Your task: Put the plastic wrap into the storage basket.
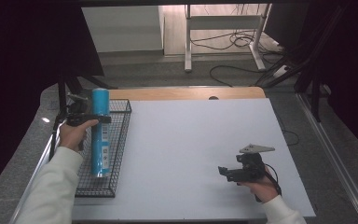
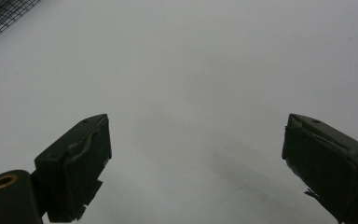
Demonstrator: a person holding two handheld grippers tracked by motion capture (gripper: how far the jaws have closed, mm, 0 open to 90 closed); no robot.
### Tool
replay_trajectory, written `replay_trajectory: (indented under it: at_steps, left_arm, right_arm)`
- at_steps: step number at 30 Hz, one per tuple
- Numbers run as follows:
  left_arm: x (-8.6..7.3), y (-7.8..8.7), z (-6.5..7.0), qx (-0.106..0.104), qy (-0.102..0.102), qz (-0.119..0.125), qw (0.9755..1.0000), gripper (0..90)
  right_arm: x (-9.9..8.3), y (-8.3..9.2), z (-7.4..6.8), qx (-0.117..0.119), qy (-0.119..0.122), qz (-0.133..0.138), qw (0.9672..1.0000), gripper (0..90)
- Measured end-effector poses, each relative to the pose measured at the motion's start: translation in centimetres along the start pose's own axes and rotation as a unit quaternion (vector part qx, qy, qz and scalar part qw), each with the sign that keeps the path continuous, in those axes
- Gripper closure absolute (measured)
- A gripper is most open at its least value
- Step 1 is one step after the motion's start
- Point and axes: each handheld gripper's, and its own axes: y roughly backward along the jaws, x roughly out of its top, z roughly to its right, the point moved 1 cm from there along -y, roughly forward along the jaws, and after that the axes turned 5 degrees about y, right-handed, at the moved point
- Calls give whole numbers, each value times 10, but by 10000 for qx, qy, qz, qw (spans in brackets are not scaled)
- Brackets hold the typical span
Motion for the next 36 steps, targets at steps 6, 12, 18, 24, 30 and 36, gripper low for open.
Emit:
replay_trajectory:
  at_steps: [6, 12, 18, 24, 30, 36]
  left_arm:
    - [4, -20, -1, 100, 86, -124, 9998, 316]
    - [5, -39, -2, 299, 147, -195, 9993, 314]
    - [5, -44, -5, 264, 182, -221, 9992, 313]
    - [4, -44, -2, 363, 108, -204, 9991, 310]
    - [1, -45, 1, 391, 45, -329, 9987, 258]
    - [-7, -51, 5, 502, -94, -423, 9978, 293]
  right_arm:
    - [-1, 0, 1, -9, -21, -10, 10000, 83]
    - [-1, 0, 2, -25, -34, -18, 10000, 83]
    - [-2, -1, 3, -36, -32, -27, 10000, 83]
    - [-3, -2, 2, -33, -16, -66, 10000, 83]
    - [-3, -3, 1, -34, -1, -73, 10000, 83]
    - [-3, -3, 1, -29, 4, -71, 10000, 83]
